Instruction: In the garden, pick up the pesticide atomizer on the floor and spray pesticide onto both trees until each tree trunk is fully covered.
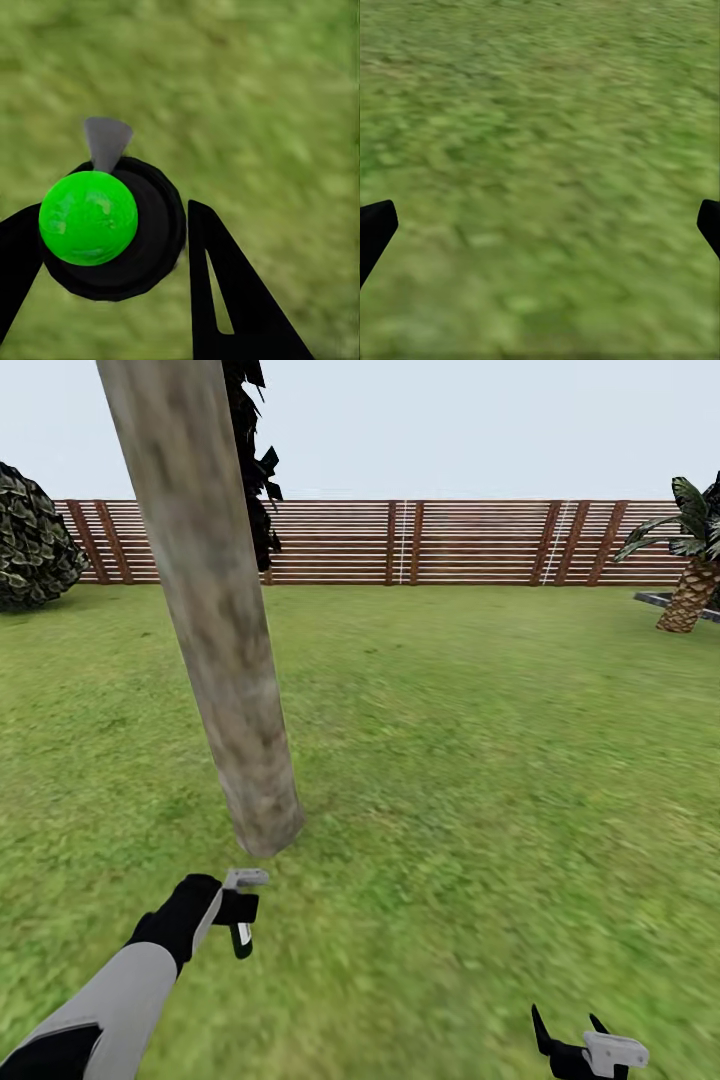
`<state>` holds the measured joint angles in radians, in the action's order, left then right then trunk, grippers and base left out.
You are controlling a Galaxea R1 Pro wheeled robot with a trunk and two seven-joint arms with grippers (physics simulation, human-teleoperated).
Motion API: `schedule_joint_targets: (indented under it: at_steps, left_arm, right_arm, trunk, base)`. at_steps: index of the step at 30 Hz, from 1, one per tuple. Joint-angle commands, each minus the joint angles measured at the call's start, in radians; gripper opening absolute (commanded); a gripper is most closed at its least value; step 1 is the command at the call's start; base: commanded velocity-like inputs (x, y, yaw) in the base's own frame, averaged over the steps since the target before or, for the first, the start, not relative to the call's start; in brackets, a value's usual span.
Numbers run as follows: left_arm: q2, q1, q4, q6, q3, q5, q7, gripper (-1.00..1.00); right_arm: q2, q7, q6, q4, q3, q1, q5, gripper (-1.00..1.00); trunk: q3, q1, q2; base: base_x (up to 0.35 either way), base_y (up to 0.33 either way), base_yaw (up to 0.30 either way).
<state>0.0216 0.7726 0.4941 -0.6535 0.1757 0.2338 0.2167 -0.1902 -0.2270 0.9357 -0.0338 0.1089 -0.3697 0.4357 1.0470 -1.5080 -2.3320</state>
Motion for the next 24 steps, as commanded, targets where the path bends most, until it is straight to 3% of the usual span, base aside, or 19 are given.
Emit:
schedule_joint_targets:
  at_steps: [1, 14, 24]
  left_arm:
    - [0.000, -0.001, 0.005, 0.000, 0.000, 0.000, 0.000, -1.00]
    - [0.004, -0.011, 0.135, 0.001, 0.000, 0.001, 0.005, -1.00]
    - [0.004, -0.013, 0.133, 0.012, -0.004, 0.007, -0.002, -1.00]
  right_arm:
    - [0.000, 0.000, 0.000, 0.000, 0.000, 0.000, 0.000, 1.00]
    - [0.000, 0.000, 0.000, 0.002, 0.000, 0.000, 0.000, 1.00]
    - [0.000, -0.002, 0.000, 0.003, 0.000, 0.000, -0.003, 1.00]
  trunk:
    - [0.000, 0.000, 0.000]
    - [0.000, 0.000, 0.000]
    - [0.000, 0.000, 0.000]
  base:
    - [0.000, 0.000, 0.000]
    - [-0.008, 0.000, 0.000]
    - [-0.038, 0.100, 0.000]
